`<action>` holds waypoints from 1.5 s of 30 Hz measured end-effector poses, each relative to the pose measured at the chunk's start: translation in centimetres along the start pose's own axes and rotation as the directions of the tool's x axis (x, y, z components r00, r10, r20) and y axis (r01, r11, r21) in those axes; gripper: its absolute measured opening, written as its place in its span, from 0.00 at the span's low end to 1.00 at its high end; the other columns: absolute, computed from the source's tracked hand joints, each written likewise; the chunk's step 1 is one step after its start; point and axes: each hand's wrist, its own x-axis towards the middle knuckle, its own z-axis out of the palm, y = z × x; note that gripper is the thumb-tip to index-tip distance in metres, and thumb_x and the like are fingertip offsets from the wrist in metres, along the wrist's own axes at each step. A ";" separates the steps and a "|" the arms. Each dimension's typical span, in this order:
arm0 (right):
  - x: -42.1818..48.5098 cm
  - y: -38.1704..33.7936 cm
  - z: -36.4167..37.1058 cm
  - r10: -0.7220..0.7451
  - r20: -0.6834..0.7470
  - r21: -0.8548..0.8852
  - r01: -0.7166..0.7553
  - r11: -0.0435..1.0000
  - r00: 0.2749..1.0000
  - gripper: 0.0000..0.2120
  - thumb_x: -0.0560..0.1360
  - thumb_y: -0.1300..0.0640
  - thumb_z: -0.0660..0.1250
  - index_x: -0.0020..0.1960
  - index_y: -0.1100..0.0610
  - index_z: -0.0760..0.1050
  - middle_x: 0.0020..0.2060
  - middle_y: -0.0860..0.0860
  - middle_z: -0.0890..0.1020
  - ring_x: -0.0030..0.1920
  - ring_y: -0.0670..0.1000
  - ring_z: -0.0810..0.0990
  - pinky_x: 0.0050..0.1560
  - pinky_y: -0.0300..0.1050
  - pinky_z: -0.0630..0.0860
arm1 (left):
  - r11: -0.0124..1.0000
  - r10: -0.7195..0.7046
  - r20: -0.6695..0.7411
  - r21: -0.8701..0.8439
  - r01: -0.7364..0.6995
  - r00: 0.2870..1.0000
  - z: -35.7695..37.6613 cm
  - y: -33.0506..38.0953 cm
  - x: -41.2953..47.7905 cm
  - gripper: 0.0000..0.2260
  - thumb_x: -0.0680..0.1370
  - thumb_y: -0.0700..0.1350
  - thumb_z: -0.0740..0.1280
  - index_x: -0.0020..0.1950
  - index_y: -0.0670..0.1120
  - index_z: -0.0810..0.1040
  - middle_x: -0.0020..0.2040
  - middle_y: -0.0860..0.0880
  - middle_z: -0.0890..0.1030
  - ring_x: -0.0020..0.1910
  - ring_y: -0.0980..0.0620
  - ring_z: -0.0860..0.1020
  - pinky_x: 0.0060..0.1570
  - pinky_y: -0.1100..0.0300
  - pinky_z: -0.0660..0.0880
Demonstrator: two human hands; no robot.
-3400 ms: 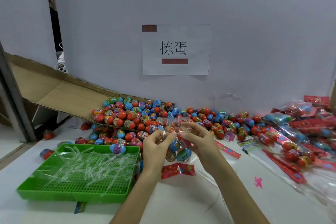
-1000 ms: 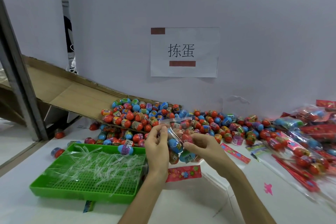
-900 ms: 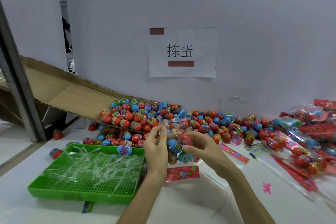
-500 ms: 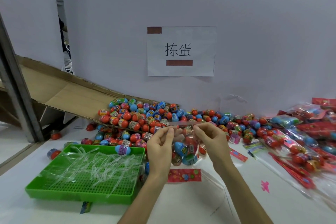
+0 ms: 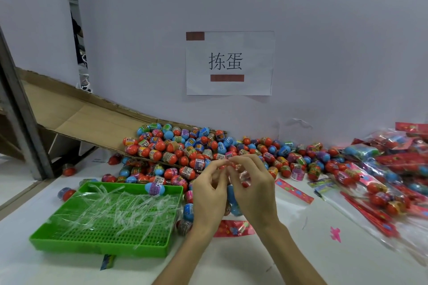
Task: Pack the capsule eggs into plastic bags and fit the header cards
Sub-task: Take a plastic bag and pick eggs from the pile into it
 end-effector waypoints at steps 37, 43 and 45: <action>1.2 -0.5 -1.4 0.265 0.036 0.145 -0.268 0.952 0.963 0.05 0.75 0.68 0.73 0.43 0.60 0.81 0.42 0.48 0.80 0.46 0.46 0.78 0.46 0.32 0.75 | 0.970 0.143 0.111 0.180 -0.162 0.983 0.1 -0.4 0.2 0.11 0.83 0.37 0.66 0.62 0.47 0.85 0.50 0.56 0.87 0.48 0.62 0.84 0.50 0.63 0.82; 1.2 -0.5 -1.4 0.357 0.049 0.226 -0.358 0.906 0.933 0.05 0.77 0.66 0.72 0.43 0.60 0.81 0.43 0.50 0.80 0.45 0.48 0.78 0.43 0.40 0.77 | 0.972 0.145 0.109 0.168 -0.162 0.983 0.2 -0.5 0.2 0.11 0.83 0.38 0.66 0.62 0.47 0.85 0.50 0.57 0.87 0.49 0.61 0.84 0.51 0.61 0.83; 1.3 -0.4 -1.3 0.405 0.054 0.262 -0.405 0.876 0.913 0.05 0.78 0.65 0.71 0.44 0.58 0.80 0.43 0.51 0.80 0.45 0.49 0.79 0.43 0.41 0.78 | 0.975 0.132 0.106 0.164 -0.148 0.986 0.2 -0.4 0.2 0.11 0.83 0.38 0.66 0.60 0.48 0.85 0.50 0.57 0.87 0.49 0.60 0.85 0.50 0.59 0.83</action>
